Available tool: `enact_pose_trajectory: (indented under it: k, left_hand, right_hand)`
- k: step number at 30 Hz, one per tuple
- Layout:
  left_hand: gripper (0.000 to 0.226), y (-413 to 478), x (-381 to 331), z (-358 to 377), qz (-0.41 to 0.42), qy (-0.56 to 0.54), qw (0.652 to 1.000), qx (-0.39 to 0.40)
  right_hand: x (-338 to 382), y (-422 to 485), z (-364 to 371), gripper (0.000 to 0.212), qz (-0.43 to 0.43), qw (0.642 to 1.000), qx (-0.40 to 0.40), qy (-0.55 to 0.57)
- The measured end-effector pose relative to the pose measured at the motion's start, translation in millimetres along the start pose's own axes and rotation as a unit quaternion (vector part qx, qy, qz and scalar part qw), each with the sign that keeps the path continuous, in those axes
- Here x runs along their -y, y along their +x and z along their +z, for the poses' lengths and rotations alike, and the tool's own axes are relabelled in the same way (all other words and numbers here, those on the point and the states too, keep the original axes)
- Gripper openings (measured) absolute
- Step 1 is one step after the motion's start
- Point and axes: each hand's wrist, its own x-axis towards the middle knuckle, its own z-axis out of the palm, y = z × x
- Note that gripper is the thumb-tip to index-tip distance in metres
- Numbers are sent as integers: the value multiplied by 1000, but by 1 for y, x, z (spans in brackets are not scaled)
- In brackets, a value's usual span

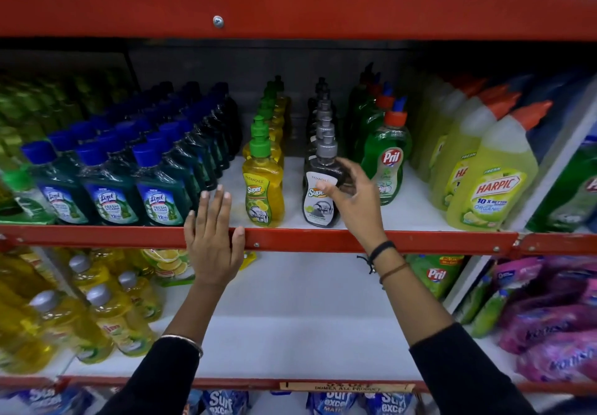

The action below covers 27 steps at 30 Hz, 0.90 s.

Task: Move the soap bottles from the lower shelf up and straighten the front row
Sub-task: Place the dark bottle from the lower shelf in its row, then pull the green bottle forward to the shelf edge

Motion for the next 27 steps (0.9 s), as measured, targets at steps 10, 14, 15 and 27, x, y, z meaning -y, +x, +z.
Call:
enact_pose_trajectory:
  k: [10, 14, 15, 27]
  left_hand:
    - [57, 35, -94, 9, 109, -21, 991, -69]
    - [59, 51, -104, 20, 73, 0, 996, -51]
    - [59, 51, -105, 22, 67, 6, 997, -43]
    - [60, 50, -104, 27, 65, 23, 997, -45]
  right_hand:
    - [3, -39, -77, 23, -98, 972, -209, -53]
    - [-5, -42, -142, 18, -134, 905, -387, -110]
    - [-10, -39, -159, 18, -132, 887, -426, -122]
    - [-53, -7, -281, 89, 102, 885, -400, -216]
